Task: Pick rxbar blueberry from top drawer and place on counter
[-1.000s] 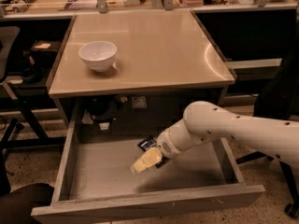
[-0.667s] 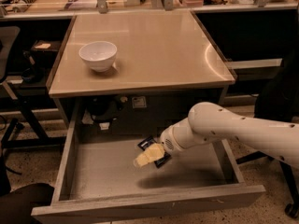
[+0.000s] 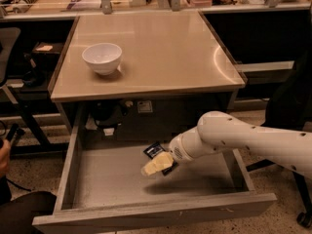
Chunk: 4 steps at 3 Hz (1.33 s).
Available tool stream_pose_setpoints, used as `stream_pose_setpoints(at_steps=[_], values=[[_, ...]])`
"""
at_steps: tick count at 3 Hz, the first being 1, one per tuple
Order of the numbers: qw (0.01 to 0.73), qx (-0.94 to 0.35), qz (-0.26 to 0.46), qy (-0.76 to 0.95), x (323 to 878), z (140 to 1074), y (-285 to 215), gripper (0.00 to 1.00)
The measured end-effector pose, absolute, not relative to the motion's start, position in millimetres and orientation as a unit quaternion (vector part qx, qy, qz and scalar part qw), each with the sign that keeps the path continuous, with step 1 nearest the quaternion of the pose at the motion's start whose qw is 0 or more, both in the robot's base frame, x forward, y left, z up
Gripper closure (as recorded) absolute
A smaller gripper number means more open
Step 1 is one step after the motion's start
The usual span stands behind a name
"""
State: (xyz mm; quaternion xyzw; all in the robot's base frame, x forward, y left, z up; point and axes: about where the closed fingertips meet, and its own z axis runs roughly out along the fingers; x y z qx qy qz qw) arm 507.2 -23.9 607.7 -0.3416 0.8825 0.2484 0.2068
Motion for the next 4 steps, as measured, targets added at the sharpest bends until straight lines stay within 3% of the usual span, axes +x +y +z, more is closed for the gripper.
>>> stream_pose_setpoints(at_steps=[1,4], values=[[0.195,-0.335,0.254,0.886,502.8,592.4,-22.3,0.0],[0.195,-0.335,0.254,0.886,502.8,592.4,-22.2,0.64]])
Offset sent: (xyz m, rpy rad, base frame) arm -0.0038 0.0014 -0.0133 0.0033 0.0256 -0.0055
